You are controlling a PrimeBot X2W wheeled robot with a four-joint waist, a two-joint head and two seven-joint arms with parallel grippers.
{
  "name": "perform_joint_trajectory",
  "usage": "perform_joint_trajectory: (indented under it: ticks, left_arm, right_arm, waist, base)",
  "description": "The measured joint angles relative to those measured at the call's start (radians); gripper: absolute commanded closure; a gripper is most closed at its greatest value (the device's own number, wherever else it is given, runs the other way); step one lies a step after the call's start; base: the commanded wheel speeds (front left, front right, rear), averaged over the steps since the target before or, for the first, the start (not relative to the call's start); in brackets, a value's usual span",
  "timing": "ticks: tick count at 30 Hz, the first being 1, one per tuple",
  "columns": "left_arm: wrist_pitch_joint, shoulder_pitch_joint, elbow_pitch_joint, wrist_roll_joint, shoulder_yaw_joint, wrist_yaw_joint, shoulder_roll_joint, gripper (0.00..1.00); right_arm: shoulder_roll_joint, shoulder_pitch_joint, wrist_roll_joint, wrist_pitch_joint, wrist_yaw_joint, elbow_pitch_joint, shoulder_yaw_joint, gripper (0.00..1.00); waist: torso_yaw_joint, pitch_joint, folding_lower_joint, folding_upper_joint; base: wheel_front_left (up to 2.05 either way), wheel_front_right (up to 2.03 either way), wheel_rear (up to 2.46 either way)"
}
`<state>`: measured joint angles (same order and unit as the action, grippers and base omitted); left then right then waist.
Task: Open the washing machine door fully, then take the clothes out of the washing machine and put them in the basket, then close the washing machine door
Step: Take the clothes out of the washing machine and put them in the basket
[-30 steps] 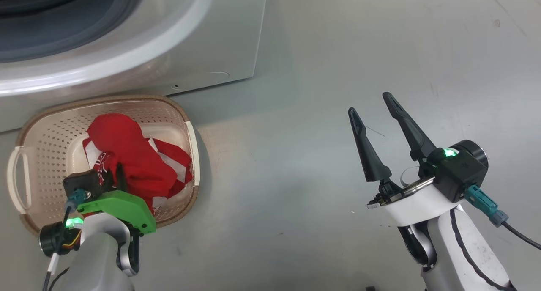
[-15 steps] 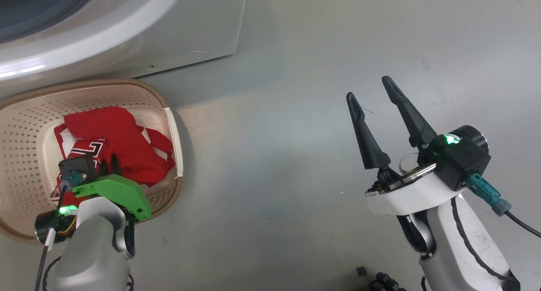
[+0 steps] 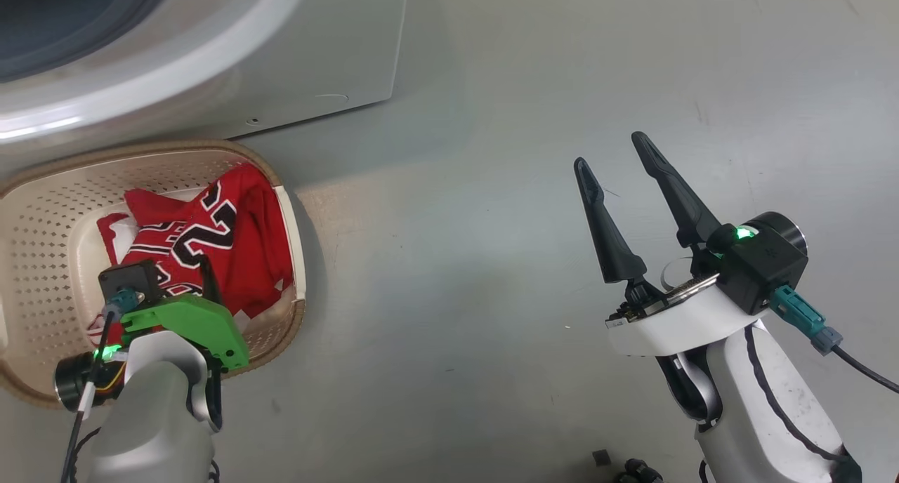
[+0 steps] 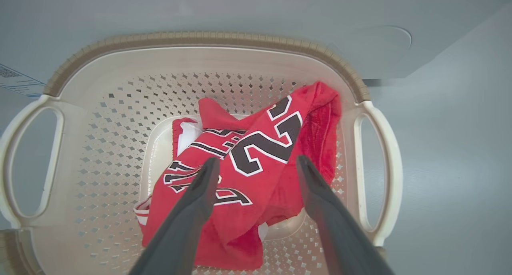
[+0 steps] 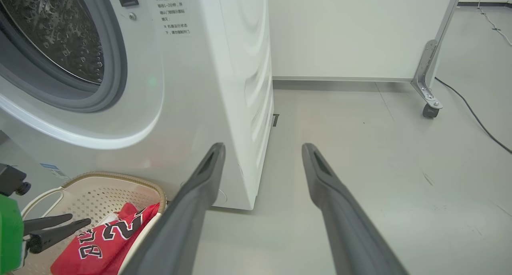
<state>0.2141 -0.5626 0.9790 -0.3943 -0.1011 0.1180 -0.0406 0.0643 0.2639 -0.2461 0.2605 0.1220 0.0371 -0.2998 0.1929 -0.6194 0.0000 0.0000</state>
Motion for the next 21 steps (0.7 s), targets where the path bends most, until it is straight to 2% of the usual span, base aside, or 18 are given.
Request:
perform_joint_trajectory:
  ticks: [15,21]
  left_arm:
    - [0.038,0.004,-0.053,0.000,0.001,-0.037,0.003,0.00]
    - [0.038,0.016,-0.222,0.025,0.008,-0.044,0.006,0.00]
  right_arm:
    - [0.000,-0.004,0.000,0.000,0.000,0.030,0.034,0.00]
    - [0.002,-0.010,0.000,0.000,0.000,0.043,0.056,0.00]
  waist:
    - [-0.025,0.078,0.0000,0.0000]
    - [-0.045,0.116,0.0000,0.0000]
  base:
    - [0.00,0.00,0.00]
    - [0.00,0.00,0.00]
